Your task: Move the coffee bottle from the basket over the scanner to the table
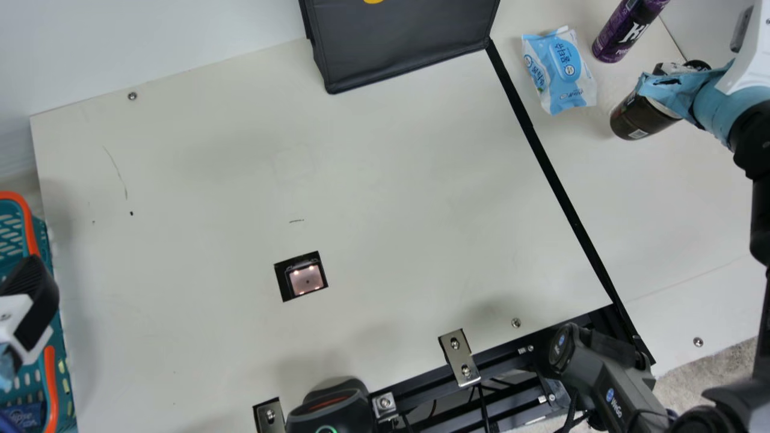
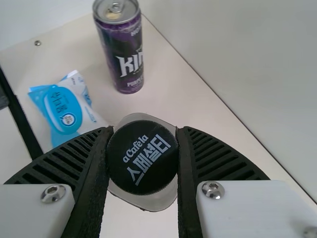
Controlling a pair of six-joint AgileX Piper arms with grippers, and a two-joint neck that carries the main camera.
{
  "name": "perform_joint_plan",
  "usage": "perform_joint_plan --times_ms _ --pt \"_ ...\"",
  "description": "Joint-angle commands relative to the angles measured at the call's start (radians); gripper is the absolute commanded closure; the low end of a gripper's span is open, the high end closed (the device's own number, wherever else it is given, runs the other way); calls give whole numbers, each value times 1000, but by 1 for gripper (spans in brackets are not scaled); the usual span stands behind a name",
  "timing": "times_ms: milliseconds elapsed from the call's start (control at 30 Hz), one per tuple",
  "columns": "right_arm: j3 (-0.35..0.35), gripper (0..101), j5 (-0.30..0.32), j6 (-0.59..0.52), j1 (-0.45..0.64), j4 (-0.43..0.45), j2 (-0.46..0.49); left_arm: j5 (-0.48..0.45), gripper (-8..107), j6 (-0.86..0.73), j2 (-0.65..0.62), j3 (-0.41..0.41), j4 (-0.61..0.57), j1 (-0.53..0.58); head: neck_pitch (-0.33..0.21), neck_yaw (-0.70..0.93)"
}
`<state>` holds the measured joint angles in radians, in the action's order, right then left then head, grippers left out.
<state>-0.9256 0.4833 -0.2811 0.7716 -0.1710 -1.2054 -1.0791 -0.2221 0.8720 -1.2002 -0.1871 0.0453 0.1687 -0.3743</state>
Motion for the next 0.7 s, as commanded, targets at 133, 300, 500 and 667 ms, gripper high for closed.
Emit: perform_joint_plan --times_ms 133,300,500,667 --pt "-1 101 -76 53 15 55 -58 0 9 0 0 0 0 0 -30 -2" --pt "-6 101 -126 91 29 75 -111 0 9 0 0 0 0 0 -30 -2" --pt "-14 101 -164 102 35 59 -160 0 9 0 0 0 0 0 -30 -2" --pt "-18 101 -187 84 37 26 -191 0 9 0 0 0 0 0 -30 -2"
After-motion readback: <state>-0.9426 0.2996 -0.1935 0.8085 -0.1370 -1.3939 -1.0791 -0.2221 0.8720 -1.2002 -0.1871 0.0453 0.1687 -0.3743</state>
